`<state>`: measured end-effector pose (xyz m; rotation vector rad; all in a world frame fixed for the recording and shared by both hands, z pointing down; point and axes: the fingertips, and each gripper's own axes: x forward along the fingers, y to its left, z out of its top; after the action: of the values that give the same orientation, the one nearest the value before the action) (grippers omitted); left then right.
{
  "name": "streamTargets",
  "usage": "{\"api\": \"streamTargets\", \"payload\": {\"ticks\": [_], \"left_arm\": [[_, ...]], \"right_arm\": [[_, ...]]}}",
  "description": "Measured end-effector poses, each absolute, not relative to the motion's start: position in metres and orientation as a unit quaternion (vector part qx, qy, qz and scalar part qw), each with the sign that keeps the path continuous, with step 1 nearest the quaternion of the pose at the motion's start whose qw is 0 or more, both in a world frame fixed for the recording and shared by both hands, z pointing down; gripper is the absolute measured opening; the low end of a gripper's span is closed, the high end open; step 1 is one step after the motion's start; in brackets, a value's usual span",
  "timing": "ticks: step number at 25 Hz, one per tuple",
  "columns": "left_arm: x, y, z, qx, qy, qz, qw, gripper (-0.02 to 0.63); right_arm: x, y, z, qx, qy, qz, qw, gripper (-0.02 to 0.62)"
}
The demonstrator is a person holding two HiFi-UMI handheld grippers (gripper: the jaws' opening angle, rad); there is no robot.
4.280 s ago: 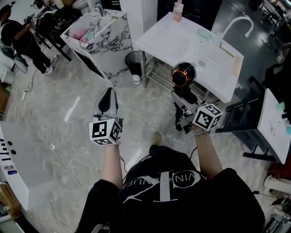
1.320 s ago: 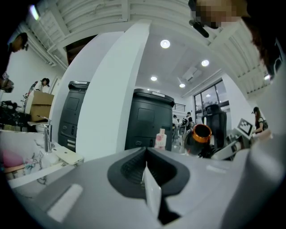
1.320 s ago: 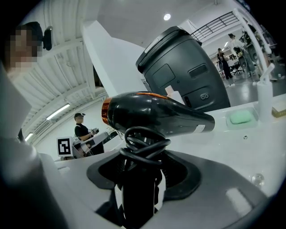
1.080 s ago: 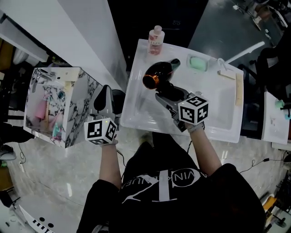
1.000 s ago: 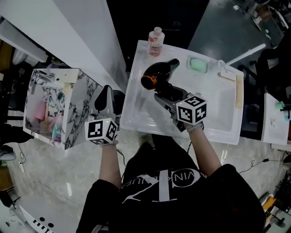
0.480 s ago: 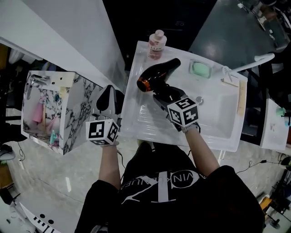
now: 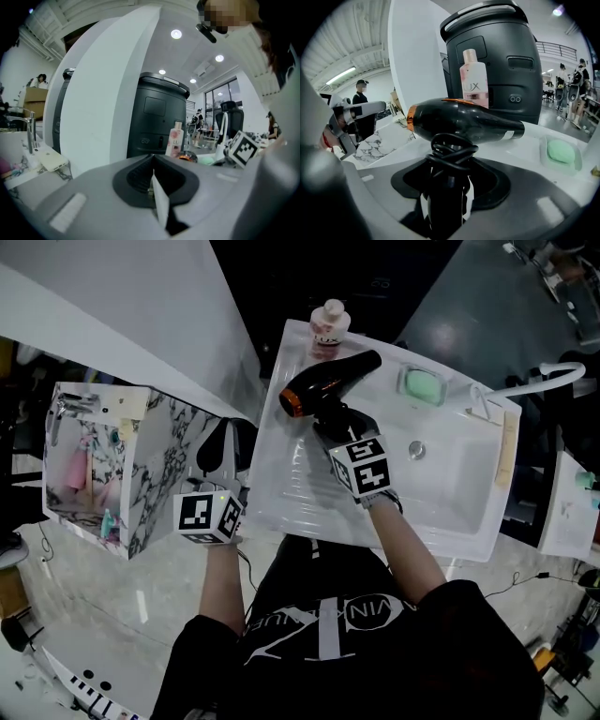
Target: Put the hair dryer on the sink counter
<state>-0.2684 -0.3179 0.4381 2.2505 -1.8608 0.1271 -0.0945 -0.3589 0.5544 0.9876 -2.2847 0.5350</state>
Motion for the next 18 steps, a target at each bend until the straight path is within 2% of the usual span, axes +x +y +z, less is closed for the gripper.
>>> {"api": "streamTargets", "payload": {"ticks": [18], "left_arm": [[-0.279, -0.315, 0.452, 0.75, -0.647, 0.046, 0.125, 0.0]], "right_arm": [[-0.112, -0.374, 0.573, 0.407, -0.84, 0.18, 0.311, 0.262]]}}
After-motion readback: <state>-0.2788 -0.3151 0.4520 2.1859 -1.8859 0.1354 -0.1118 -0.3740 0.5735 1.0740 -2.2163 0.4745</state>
